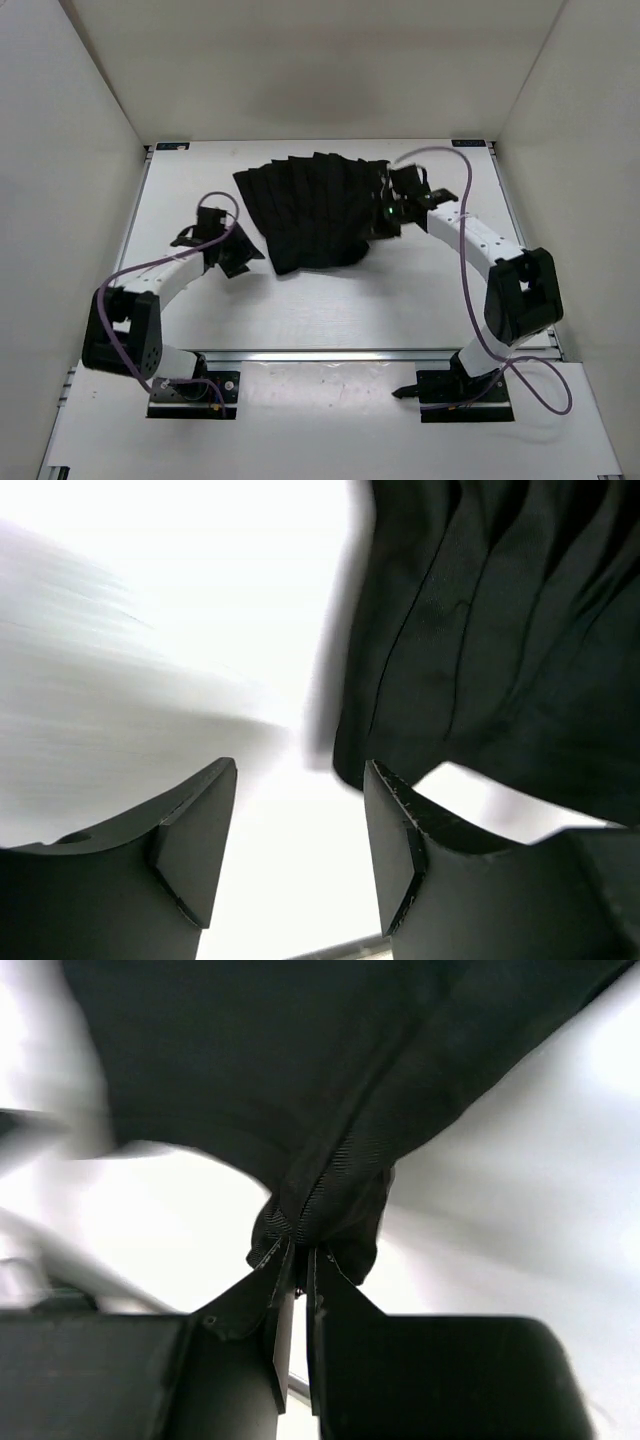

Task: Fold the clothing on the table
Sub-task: Fold the skirt

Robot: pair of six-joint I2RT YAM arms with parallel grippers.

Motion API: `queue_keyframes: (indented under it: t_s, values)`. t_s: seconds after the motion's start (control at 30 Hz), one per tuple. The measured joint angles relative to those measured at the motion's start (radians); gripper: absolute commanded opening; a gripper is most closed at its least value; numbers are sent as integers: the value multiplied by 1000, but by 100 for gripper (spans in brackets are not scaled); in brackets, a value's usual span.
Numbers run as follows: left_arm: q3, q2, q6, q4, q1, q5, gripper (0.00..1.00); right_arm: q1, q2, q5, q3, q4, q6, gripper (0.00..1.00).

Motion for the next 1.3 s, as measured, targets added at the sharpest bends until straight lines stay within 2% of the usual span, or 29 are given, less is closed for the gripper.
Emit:
queue_keyframes:
  t_s: [0.1,0.17,0.23,0.33,0.4,0.47,0.57,0.8,1.0,1.03,1.07,1.1,1.13,1.17,1.23,1.3]
  values:
    - [31,-69,50,-70,115,-6,65,16,-33,-107,168,106,77,0]
    - [68,-97,79,-109,146,-10,66,-7,-129,-169,153,206,134,0]
    - [108,-111,105,-133,151,-9,66,-74,-270,-223,36,277,190,0]
    - [134,-112,127,-142,137,-5,66,-209,-443,-278,-232,318,250,0]
    - [133,-109,133,-150,114,0,66,-270,-509,-286,-400,303,259,0]
    - [126,-97,133,-151,83,6,65,-287,-507,-279,-523,253,254,0]
    - [97,-73,123,-140,17,5,65,-307,-517,-276,-638,171,237,0]
    - [80,31,63,-74,-183,-19,66,-349,-537,-273,-649,151,187,0]
    - [91,169,4,-21,-252,-26,64,-346,-537,-274,-592,149,167,0]
    - [93,175,-5,-6,-257,-23,52,-346,-537,-275,-581,145,166,1]
    - [97,185,-19,12,-264,-22,33,-346,-537,-274,-568,137,163,0]
    - [98,196,-28,23,-270,-23,27,-346,-537,-275,-554,130,160,0]
    - [101,212,-28,27,-274,-22,13,-346,-537,-275,-538,124,154,0]
    - [107,224,-27,25,-274,-13,6,-346,-537,-277,-520,116,147,0]
    - [120,229,-12,10,-264,-5,0,-352,-537,-284,-475,96,127,0]
    - [155,224,22,-46,-227,0,0,-364,-534,-293,-410,62,98,0]
